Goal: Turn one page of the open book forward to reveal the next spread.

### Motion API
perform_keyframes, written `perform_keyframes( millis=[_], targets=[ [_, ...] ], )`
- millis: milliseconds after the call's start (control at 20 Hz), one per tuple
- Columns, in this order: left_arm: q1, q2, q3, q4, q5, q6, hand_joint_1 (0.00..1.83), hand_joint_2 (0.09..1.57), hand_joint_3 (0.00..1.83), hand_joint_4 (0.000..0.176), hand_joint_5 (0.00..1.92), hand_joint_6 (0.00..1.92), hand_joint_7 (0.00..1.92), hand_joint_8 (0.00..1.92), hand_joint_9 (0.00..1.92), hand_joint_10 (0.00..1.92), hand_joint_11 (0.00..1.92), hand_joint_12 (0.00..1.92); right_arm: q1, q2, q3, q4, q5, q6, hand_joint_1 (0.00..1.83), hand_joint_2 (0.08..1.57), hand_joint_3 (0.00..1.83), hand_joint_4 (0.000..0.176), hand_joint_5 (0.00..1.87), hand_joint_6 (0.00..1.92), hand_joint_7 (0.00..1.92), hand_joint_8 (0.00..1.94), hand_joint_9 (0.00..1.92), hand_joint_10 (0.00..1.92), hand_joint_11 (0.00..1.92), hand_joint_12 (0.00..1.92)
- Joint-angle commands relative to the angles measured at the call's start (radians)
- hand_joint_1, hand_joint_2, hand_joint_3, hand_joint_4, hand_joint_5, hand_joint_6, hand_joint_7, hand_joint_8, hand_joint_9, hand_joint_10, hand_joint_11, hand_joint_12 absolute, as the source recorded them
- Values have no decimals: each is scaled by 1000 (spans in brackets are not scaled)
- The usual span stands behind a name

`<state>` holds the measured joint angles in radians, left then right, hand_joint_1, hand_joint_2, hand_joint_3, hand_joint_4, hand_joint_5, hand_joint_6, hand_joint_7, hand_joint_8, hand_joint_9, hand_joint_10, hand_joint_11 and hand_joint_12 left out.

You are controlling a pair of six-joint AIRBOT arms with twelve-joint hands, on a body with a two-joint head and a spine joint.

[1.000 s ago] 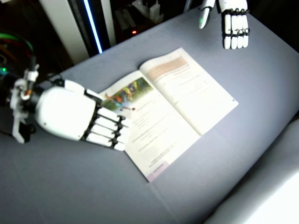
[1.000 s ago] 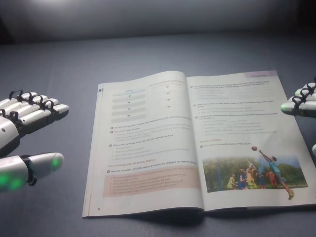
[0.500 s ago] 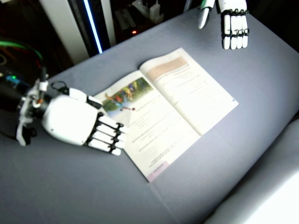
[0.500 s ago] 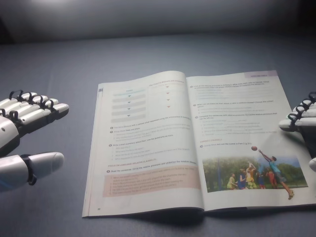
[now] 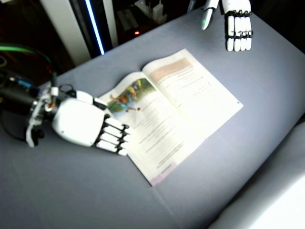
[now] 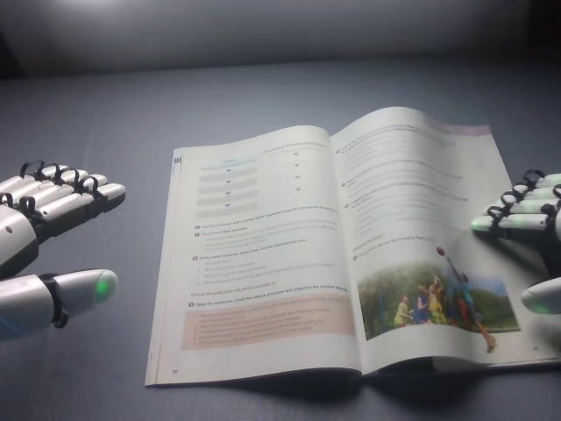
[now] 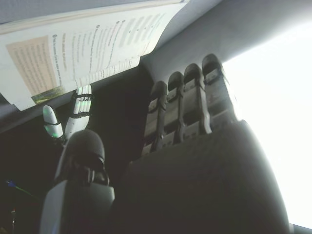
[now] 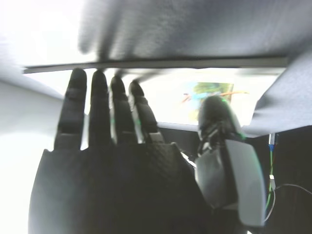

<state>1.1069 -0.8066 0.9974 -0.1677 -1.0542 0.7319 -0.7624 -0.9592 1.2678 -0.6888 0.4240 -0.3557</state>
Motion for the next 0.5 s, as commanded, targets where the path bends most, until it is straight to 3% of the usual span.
perform_keyframes(
  millis=[0, 450],
  targets=[
    [-12, -2, 7, -12, -118, -5, 0, 1334, 0, 0, 134, 2, 97, 3, 50, 3, 26, 66, 16, -10, 1, 9, 66, 4, 0, 1285, 0, 0, 106, 7, 127, 10, 117, 10, 112, 127],
    [-16, -8, 12, -12, -121, -8, 0, 1339, 2, 0, 144, 3, 108, 5, 66, 5, 48, 76, 127, -143, 48, -6, 113, 5, 0, 1268, 0, 0, 68, 0, 94, 0, 95, 2, 56, 79]
  ],
)
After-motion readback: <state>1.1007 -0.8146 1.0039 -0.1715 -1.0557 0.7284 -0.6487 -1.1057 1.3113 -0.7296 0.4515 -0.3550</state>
